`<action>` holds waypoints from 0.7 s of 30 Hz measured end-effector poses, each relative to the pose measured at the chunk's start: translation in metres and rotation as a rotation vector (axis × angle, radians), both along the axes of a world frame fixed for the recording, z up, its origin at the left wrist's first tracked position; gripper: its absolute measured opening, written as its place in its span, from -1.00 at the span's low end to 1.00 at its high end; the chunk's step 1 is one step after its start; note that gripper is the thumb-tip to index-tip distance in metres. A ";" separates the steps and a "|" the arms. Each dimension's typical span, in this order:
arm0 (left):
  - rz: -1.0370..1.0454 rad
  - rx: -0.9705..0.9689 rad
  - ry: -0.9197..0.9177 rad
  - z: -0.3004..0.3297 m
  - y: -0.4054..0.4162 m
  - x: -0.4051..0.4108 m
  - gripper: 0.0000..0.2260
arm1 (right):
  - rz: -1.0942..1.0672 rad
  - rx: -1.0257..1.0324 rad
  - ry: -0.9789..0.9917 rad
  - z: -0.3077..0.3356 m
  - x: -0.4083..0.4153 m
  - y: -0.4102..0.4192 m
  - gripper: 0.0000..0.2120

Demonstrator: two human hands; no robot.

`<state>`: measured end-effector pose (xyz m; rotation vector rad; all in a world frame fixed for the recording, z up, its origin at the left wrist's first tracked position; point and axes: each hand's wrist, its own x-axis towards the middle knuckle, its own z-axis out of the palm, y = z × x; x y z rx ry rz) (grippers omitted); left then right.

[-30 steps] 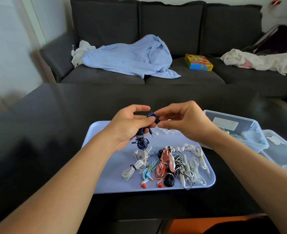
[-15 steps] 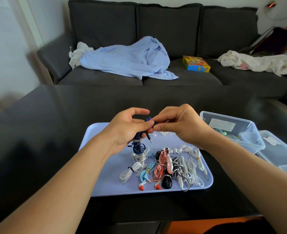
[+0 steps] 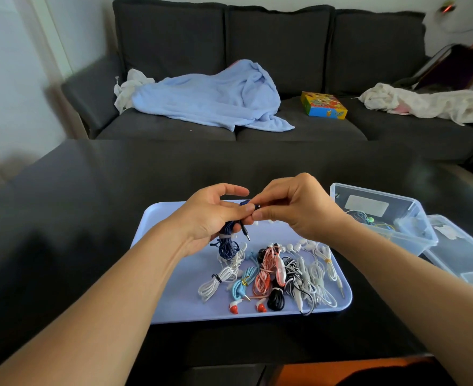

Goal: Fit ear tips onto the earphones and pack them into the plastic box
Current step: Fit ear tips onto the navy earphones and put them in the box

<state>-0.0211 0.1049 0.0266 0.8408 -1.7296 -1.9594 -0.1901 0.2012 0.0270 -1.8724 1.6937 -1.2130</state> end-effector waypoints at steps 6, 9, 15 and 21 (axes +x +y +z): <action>-0.067 -0.030 -0.083 -0.004 -0.008 0.008 -0.73 | 0.016 0.005 0.046 -0.006 0.005 -0.001 -0.81; -0.121 -0.033 -0.100 -0.002 -0.010 0.012 -0.73 | 0.044 0.027 0.037 -0.004 0.005 0.002 -0.77; -0.144 -0.005 -0.069 -0.002 -0.011 0.012 -0.72 | 0.025 -0.002 0.054 0.000 0.006 0.005 -0.80; -0.138 -0.024 -0.062 -0.002 -0.009 0.009 -0.71 | 0.038 0.025 -0.017 0.002 0.003 0.006 -0.82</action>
